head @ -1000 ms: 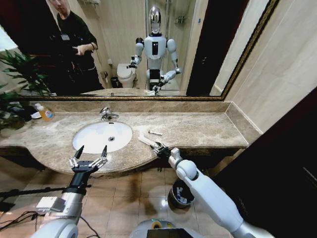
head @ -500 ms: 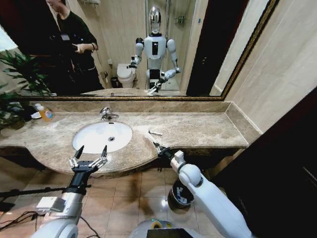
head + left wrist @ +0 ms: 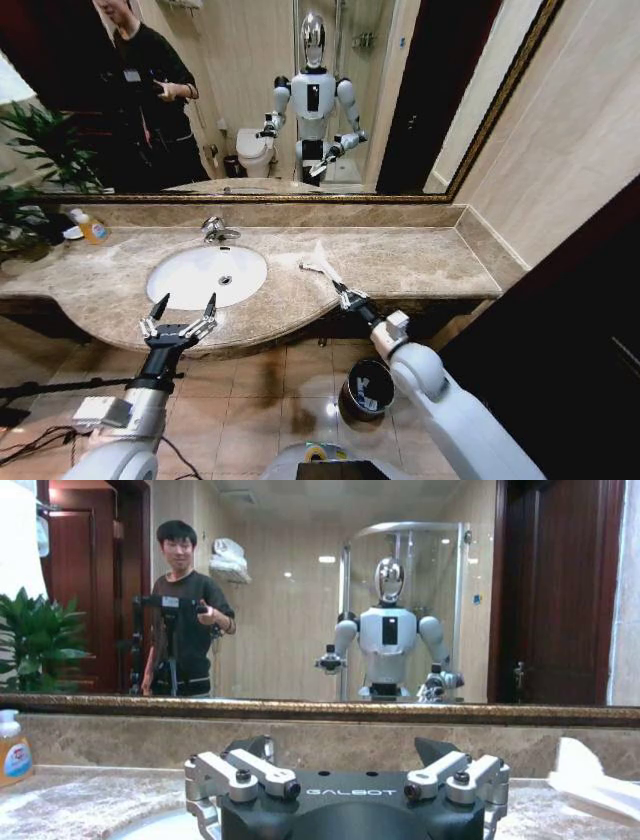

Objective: Pick up the trash from the sink and place it in the trash bin.

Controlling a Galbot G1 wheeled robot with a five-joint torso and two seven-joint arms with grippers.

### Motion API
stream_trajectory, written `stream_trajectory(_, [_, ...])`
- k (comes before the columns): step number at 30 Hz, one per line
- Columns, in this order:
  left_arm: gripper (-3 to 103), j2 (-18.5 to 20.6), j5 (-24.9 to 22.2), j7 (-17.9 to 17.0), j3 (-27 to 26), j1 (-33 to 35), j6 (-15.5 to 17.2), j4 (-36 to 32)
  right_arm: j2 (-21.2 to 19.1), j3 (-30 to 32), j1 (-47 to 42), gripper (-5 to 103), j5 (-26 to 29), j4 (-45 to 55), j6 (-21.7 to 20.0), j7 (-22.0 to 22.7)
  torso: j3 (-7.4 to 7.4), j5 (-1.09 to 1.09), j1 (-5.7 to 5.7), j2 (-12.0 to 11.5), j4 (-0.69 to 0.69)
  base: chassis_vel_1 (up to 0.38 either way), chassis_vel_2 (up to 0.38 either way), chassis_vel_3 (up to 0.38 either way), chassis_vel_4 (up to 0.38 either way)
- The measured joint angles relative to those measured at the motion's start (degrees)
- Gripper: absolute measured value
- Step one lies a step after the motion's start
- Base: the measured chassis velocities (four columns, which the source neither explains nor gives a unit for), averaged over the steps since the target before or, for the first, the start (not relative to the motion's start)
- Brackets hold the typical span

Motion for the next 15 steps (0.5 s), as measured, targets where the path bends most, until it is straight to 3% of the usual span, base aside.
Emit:
stream_trajectory(8, [100,0.0,0.0,0.01,0.0,0.0,0.0,0.0,1.55,7.12,-11.96,0,-2.38,7.01,0.07,-0.37,0.0,0.0,0.0,0.0,0.01,0.0,0.0,0.0,0.0])
stream_trajectory(15, [100,0.0,0.0,0.0,0.0,0.0,0.0,0.0,3.99,17.46,-27.42,0,-4.93,5.67,8.01,-7.05,0.0,0.0,0.0,0.0,-0.01,0.0,0.0,0.0,0.0])
